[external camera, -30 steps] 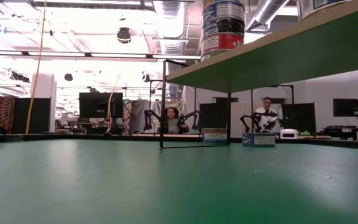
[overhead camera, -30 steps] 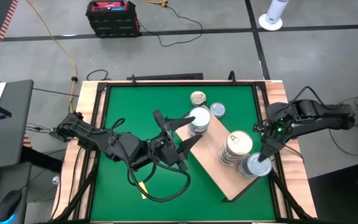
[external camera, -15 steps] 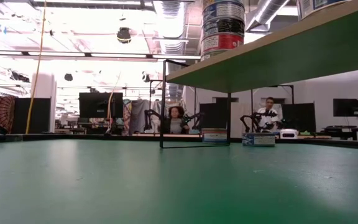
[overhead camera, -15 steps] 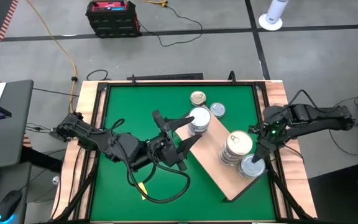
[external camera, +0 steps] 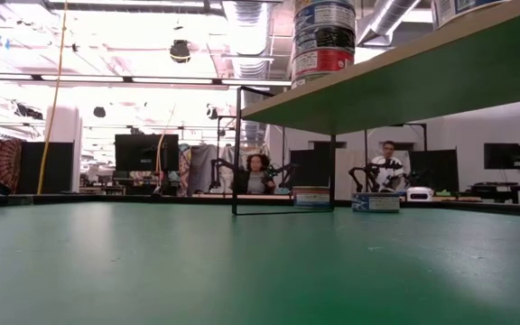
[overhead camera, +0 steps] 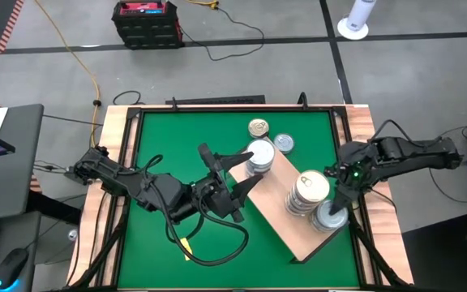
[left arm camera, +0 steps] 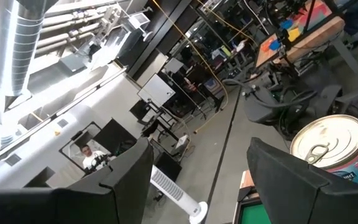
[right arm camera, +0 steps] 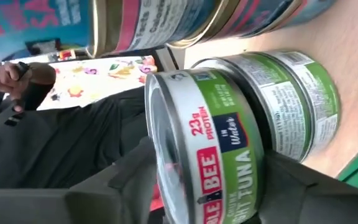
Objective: Stack canned seafood by type on shelf
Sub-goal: Stack the light green tuna can on top of the other light green tuna cans on the shelf
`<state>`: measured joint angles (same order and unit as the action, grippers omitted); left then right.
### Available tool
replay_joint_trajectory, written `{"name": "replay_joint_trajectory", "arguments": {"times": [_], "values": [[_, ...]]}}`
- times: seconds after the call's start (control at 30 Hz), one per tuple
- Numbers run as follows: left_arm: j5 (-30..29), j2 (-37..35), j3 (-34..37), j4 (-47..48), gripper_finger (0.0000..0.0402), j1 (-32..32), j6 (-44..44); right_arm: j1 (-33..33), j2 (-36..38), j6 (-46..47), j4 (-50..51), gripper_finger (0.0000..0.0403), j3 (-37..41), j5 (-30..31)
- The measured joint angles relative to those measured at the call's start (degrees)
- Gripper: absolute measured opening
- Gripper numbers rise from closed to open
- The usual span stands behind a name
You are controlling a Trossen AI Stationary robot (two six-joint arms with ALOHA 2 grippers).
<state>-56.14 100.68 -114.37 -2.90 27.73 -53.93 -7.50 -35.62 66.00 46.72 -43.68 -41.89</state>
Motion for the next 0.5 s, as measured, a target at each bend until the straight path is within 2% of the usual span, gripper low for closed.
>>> {"name": "replay_joint_trajectory", "arguments": {"times": [0.23, 0.5], "values": [[1.8, 0.0, 0.0, 0.0, 0.0249, -0.1, 2.7, 0.0, 0.0, 2.8, -2.2, 0.0312, 0.0, 0.0], [1.9, 0.0, 0.0, 0.0, 0.0249, -0.2, 2.9, 0.0, -1.9, 4.6, -3.4, 0.0317, 0.0, -1.1]]}}
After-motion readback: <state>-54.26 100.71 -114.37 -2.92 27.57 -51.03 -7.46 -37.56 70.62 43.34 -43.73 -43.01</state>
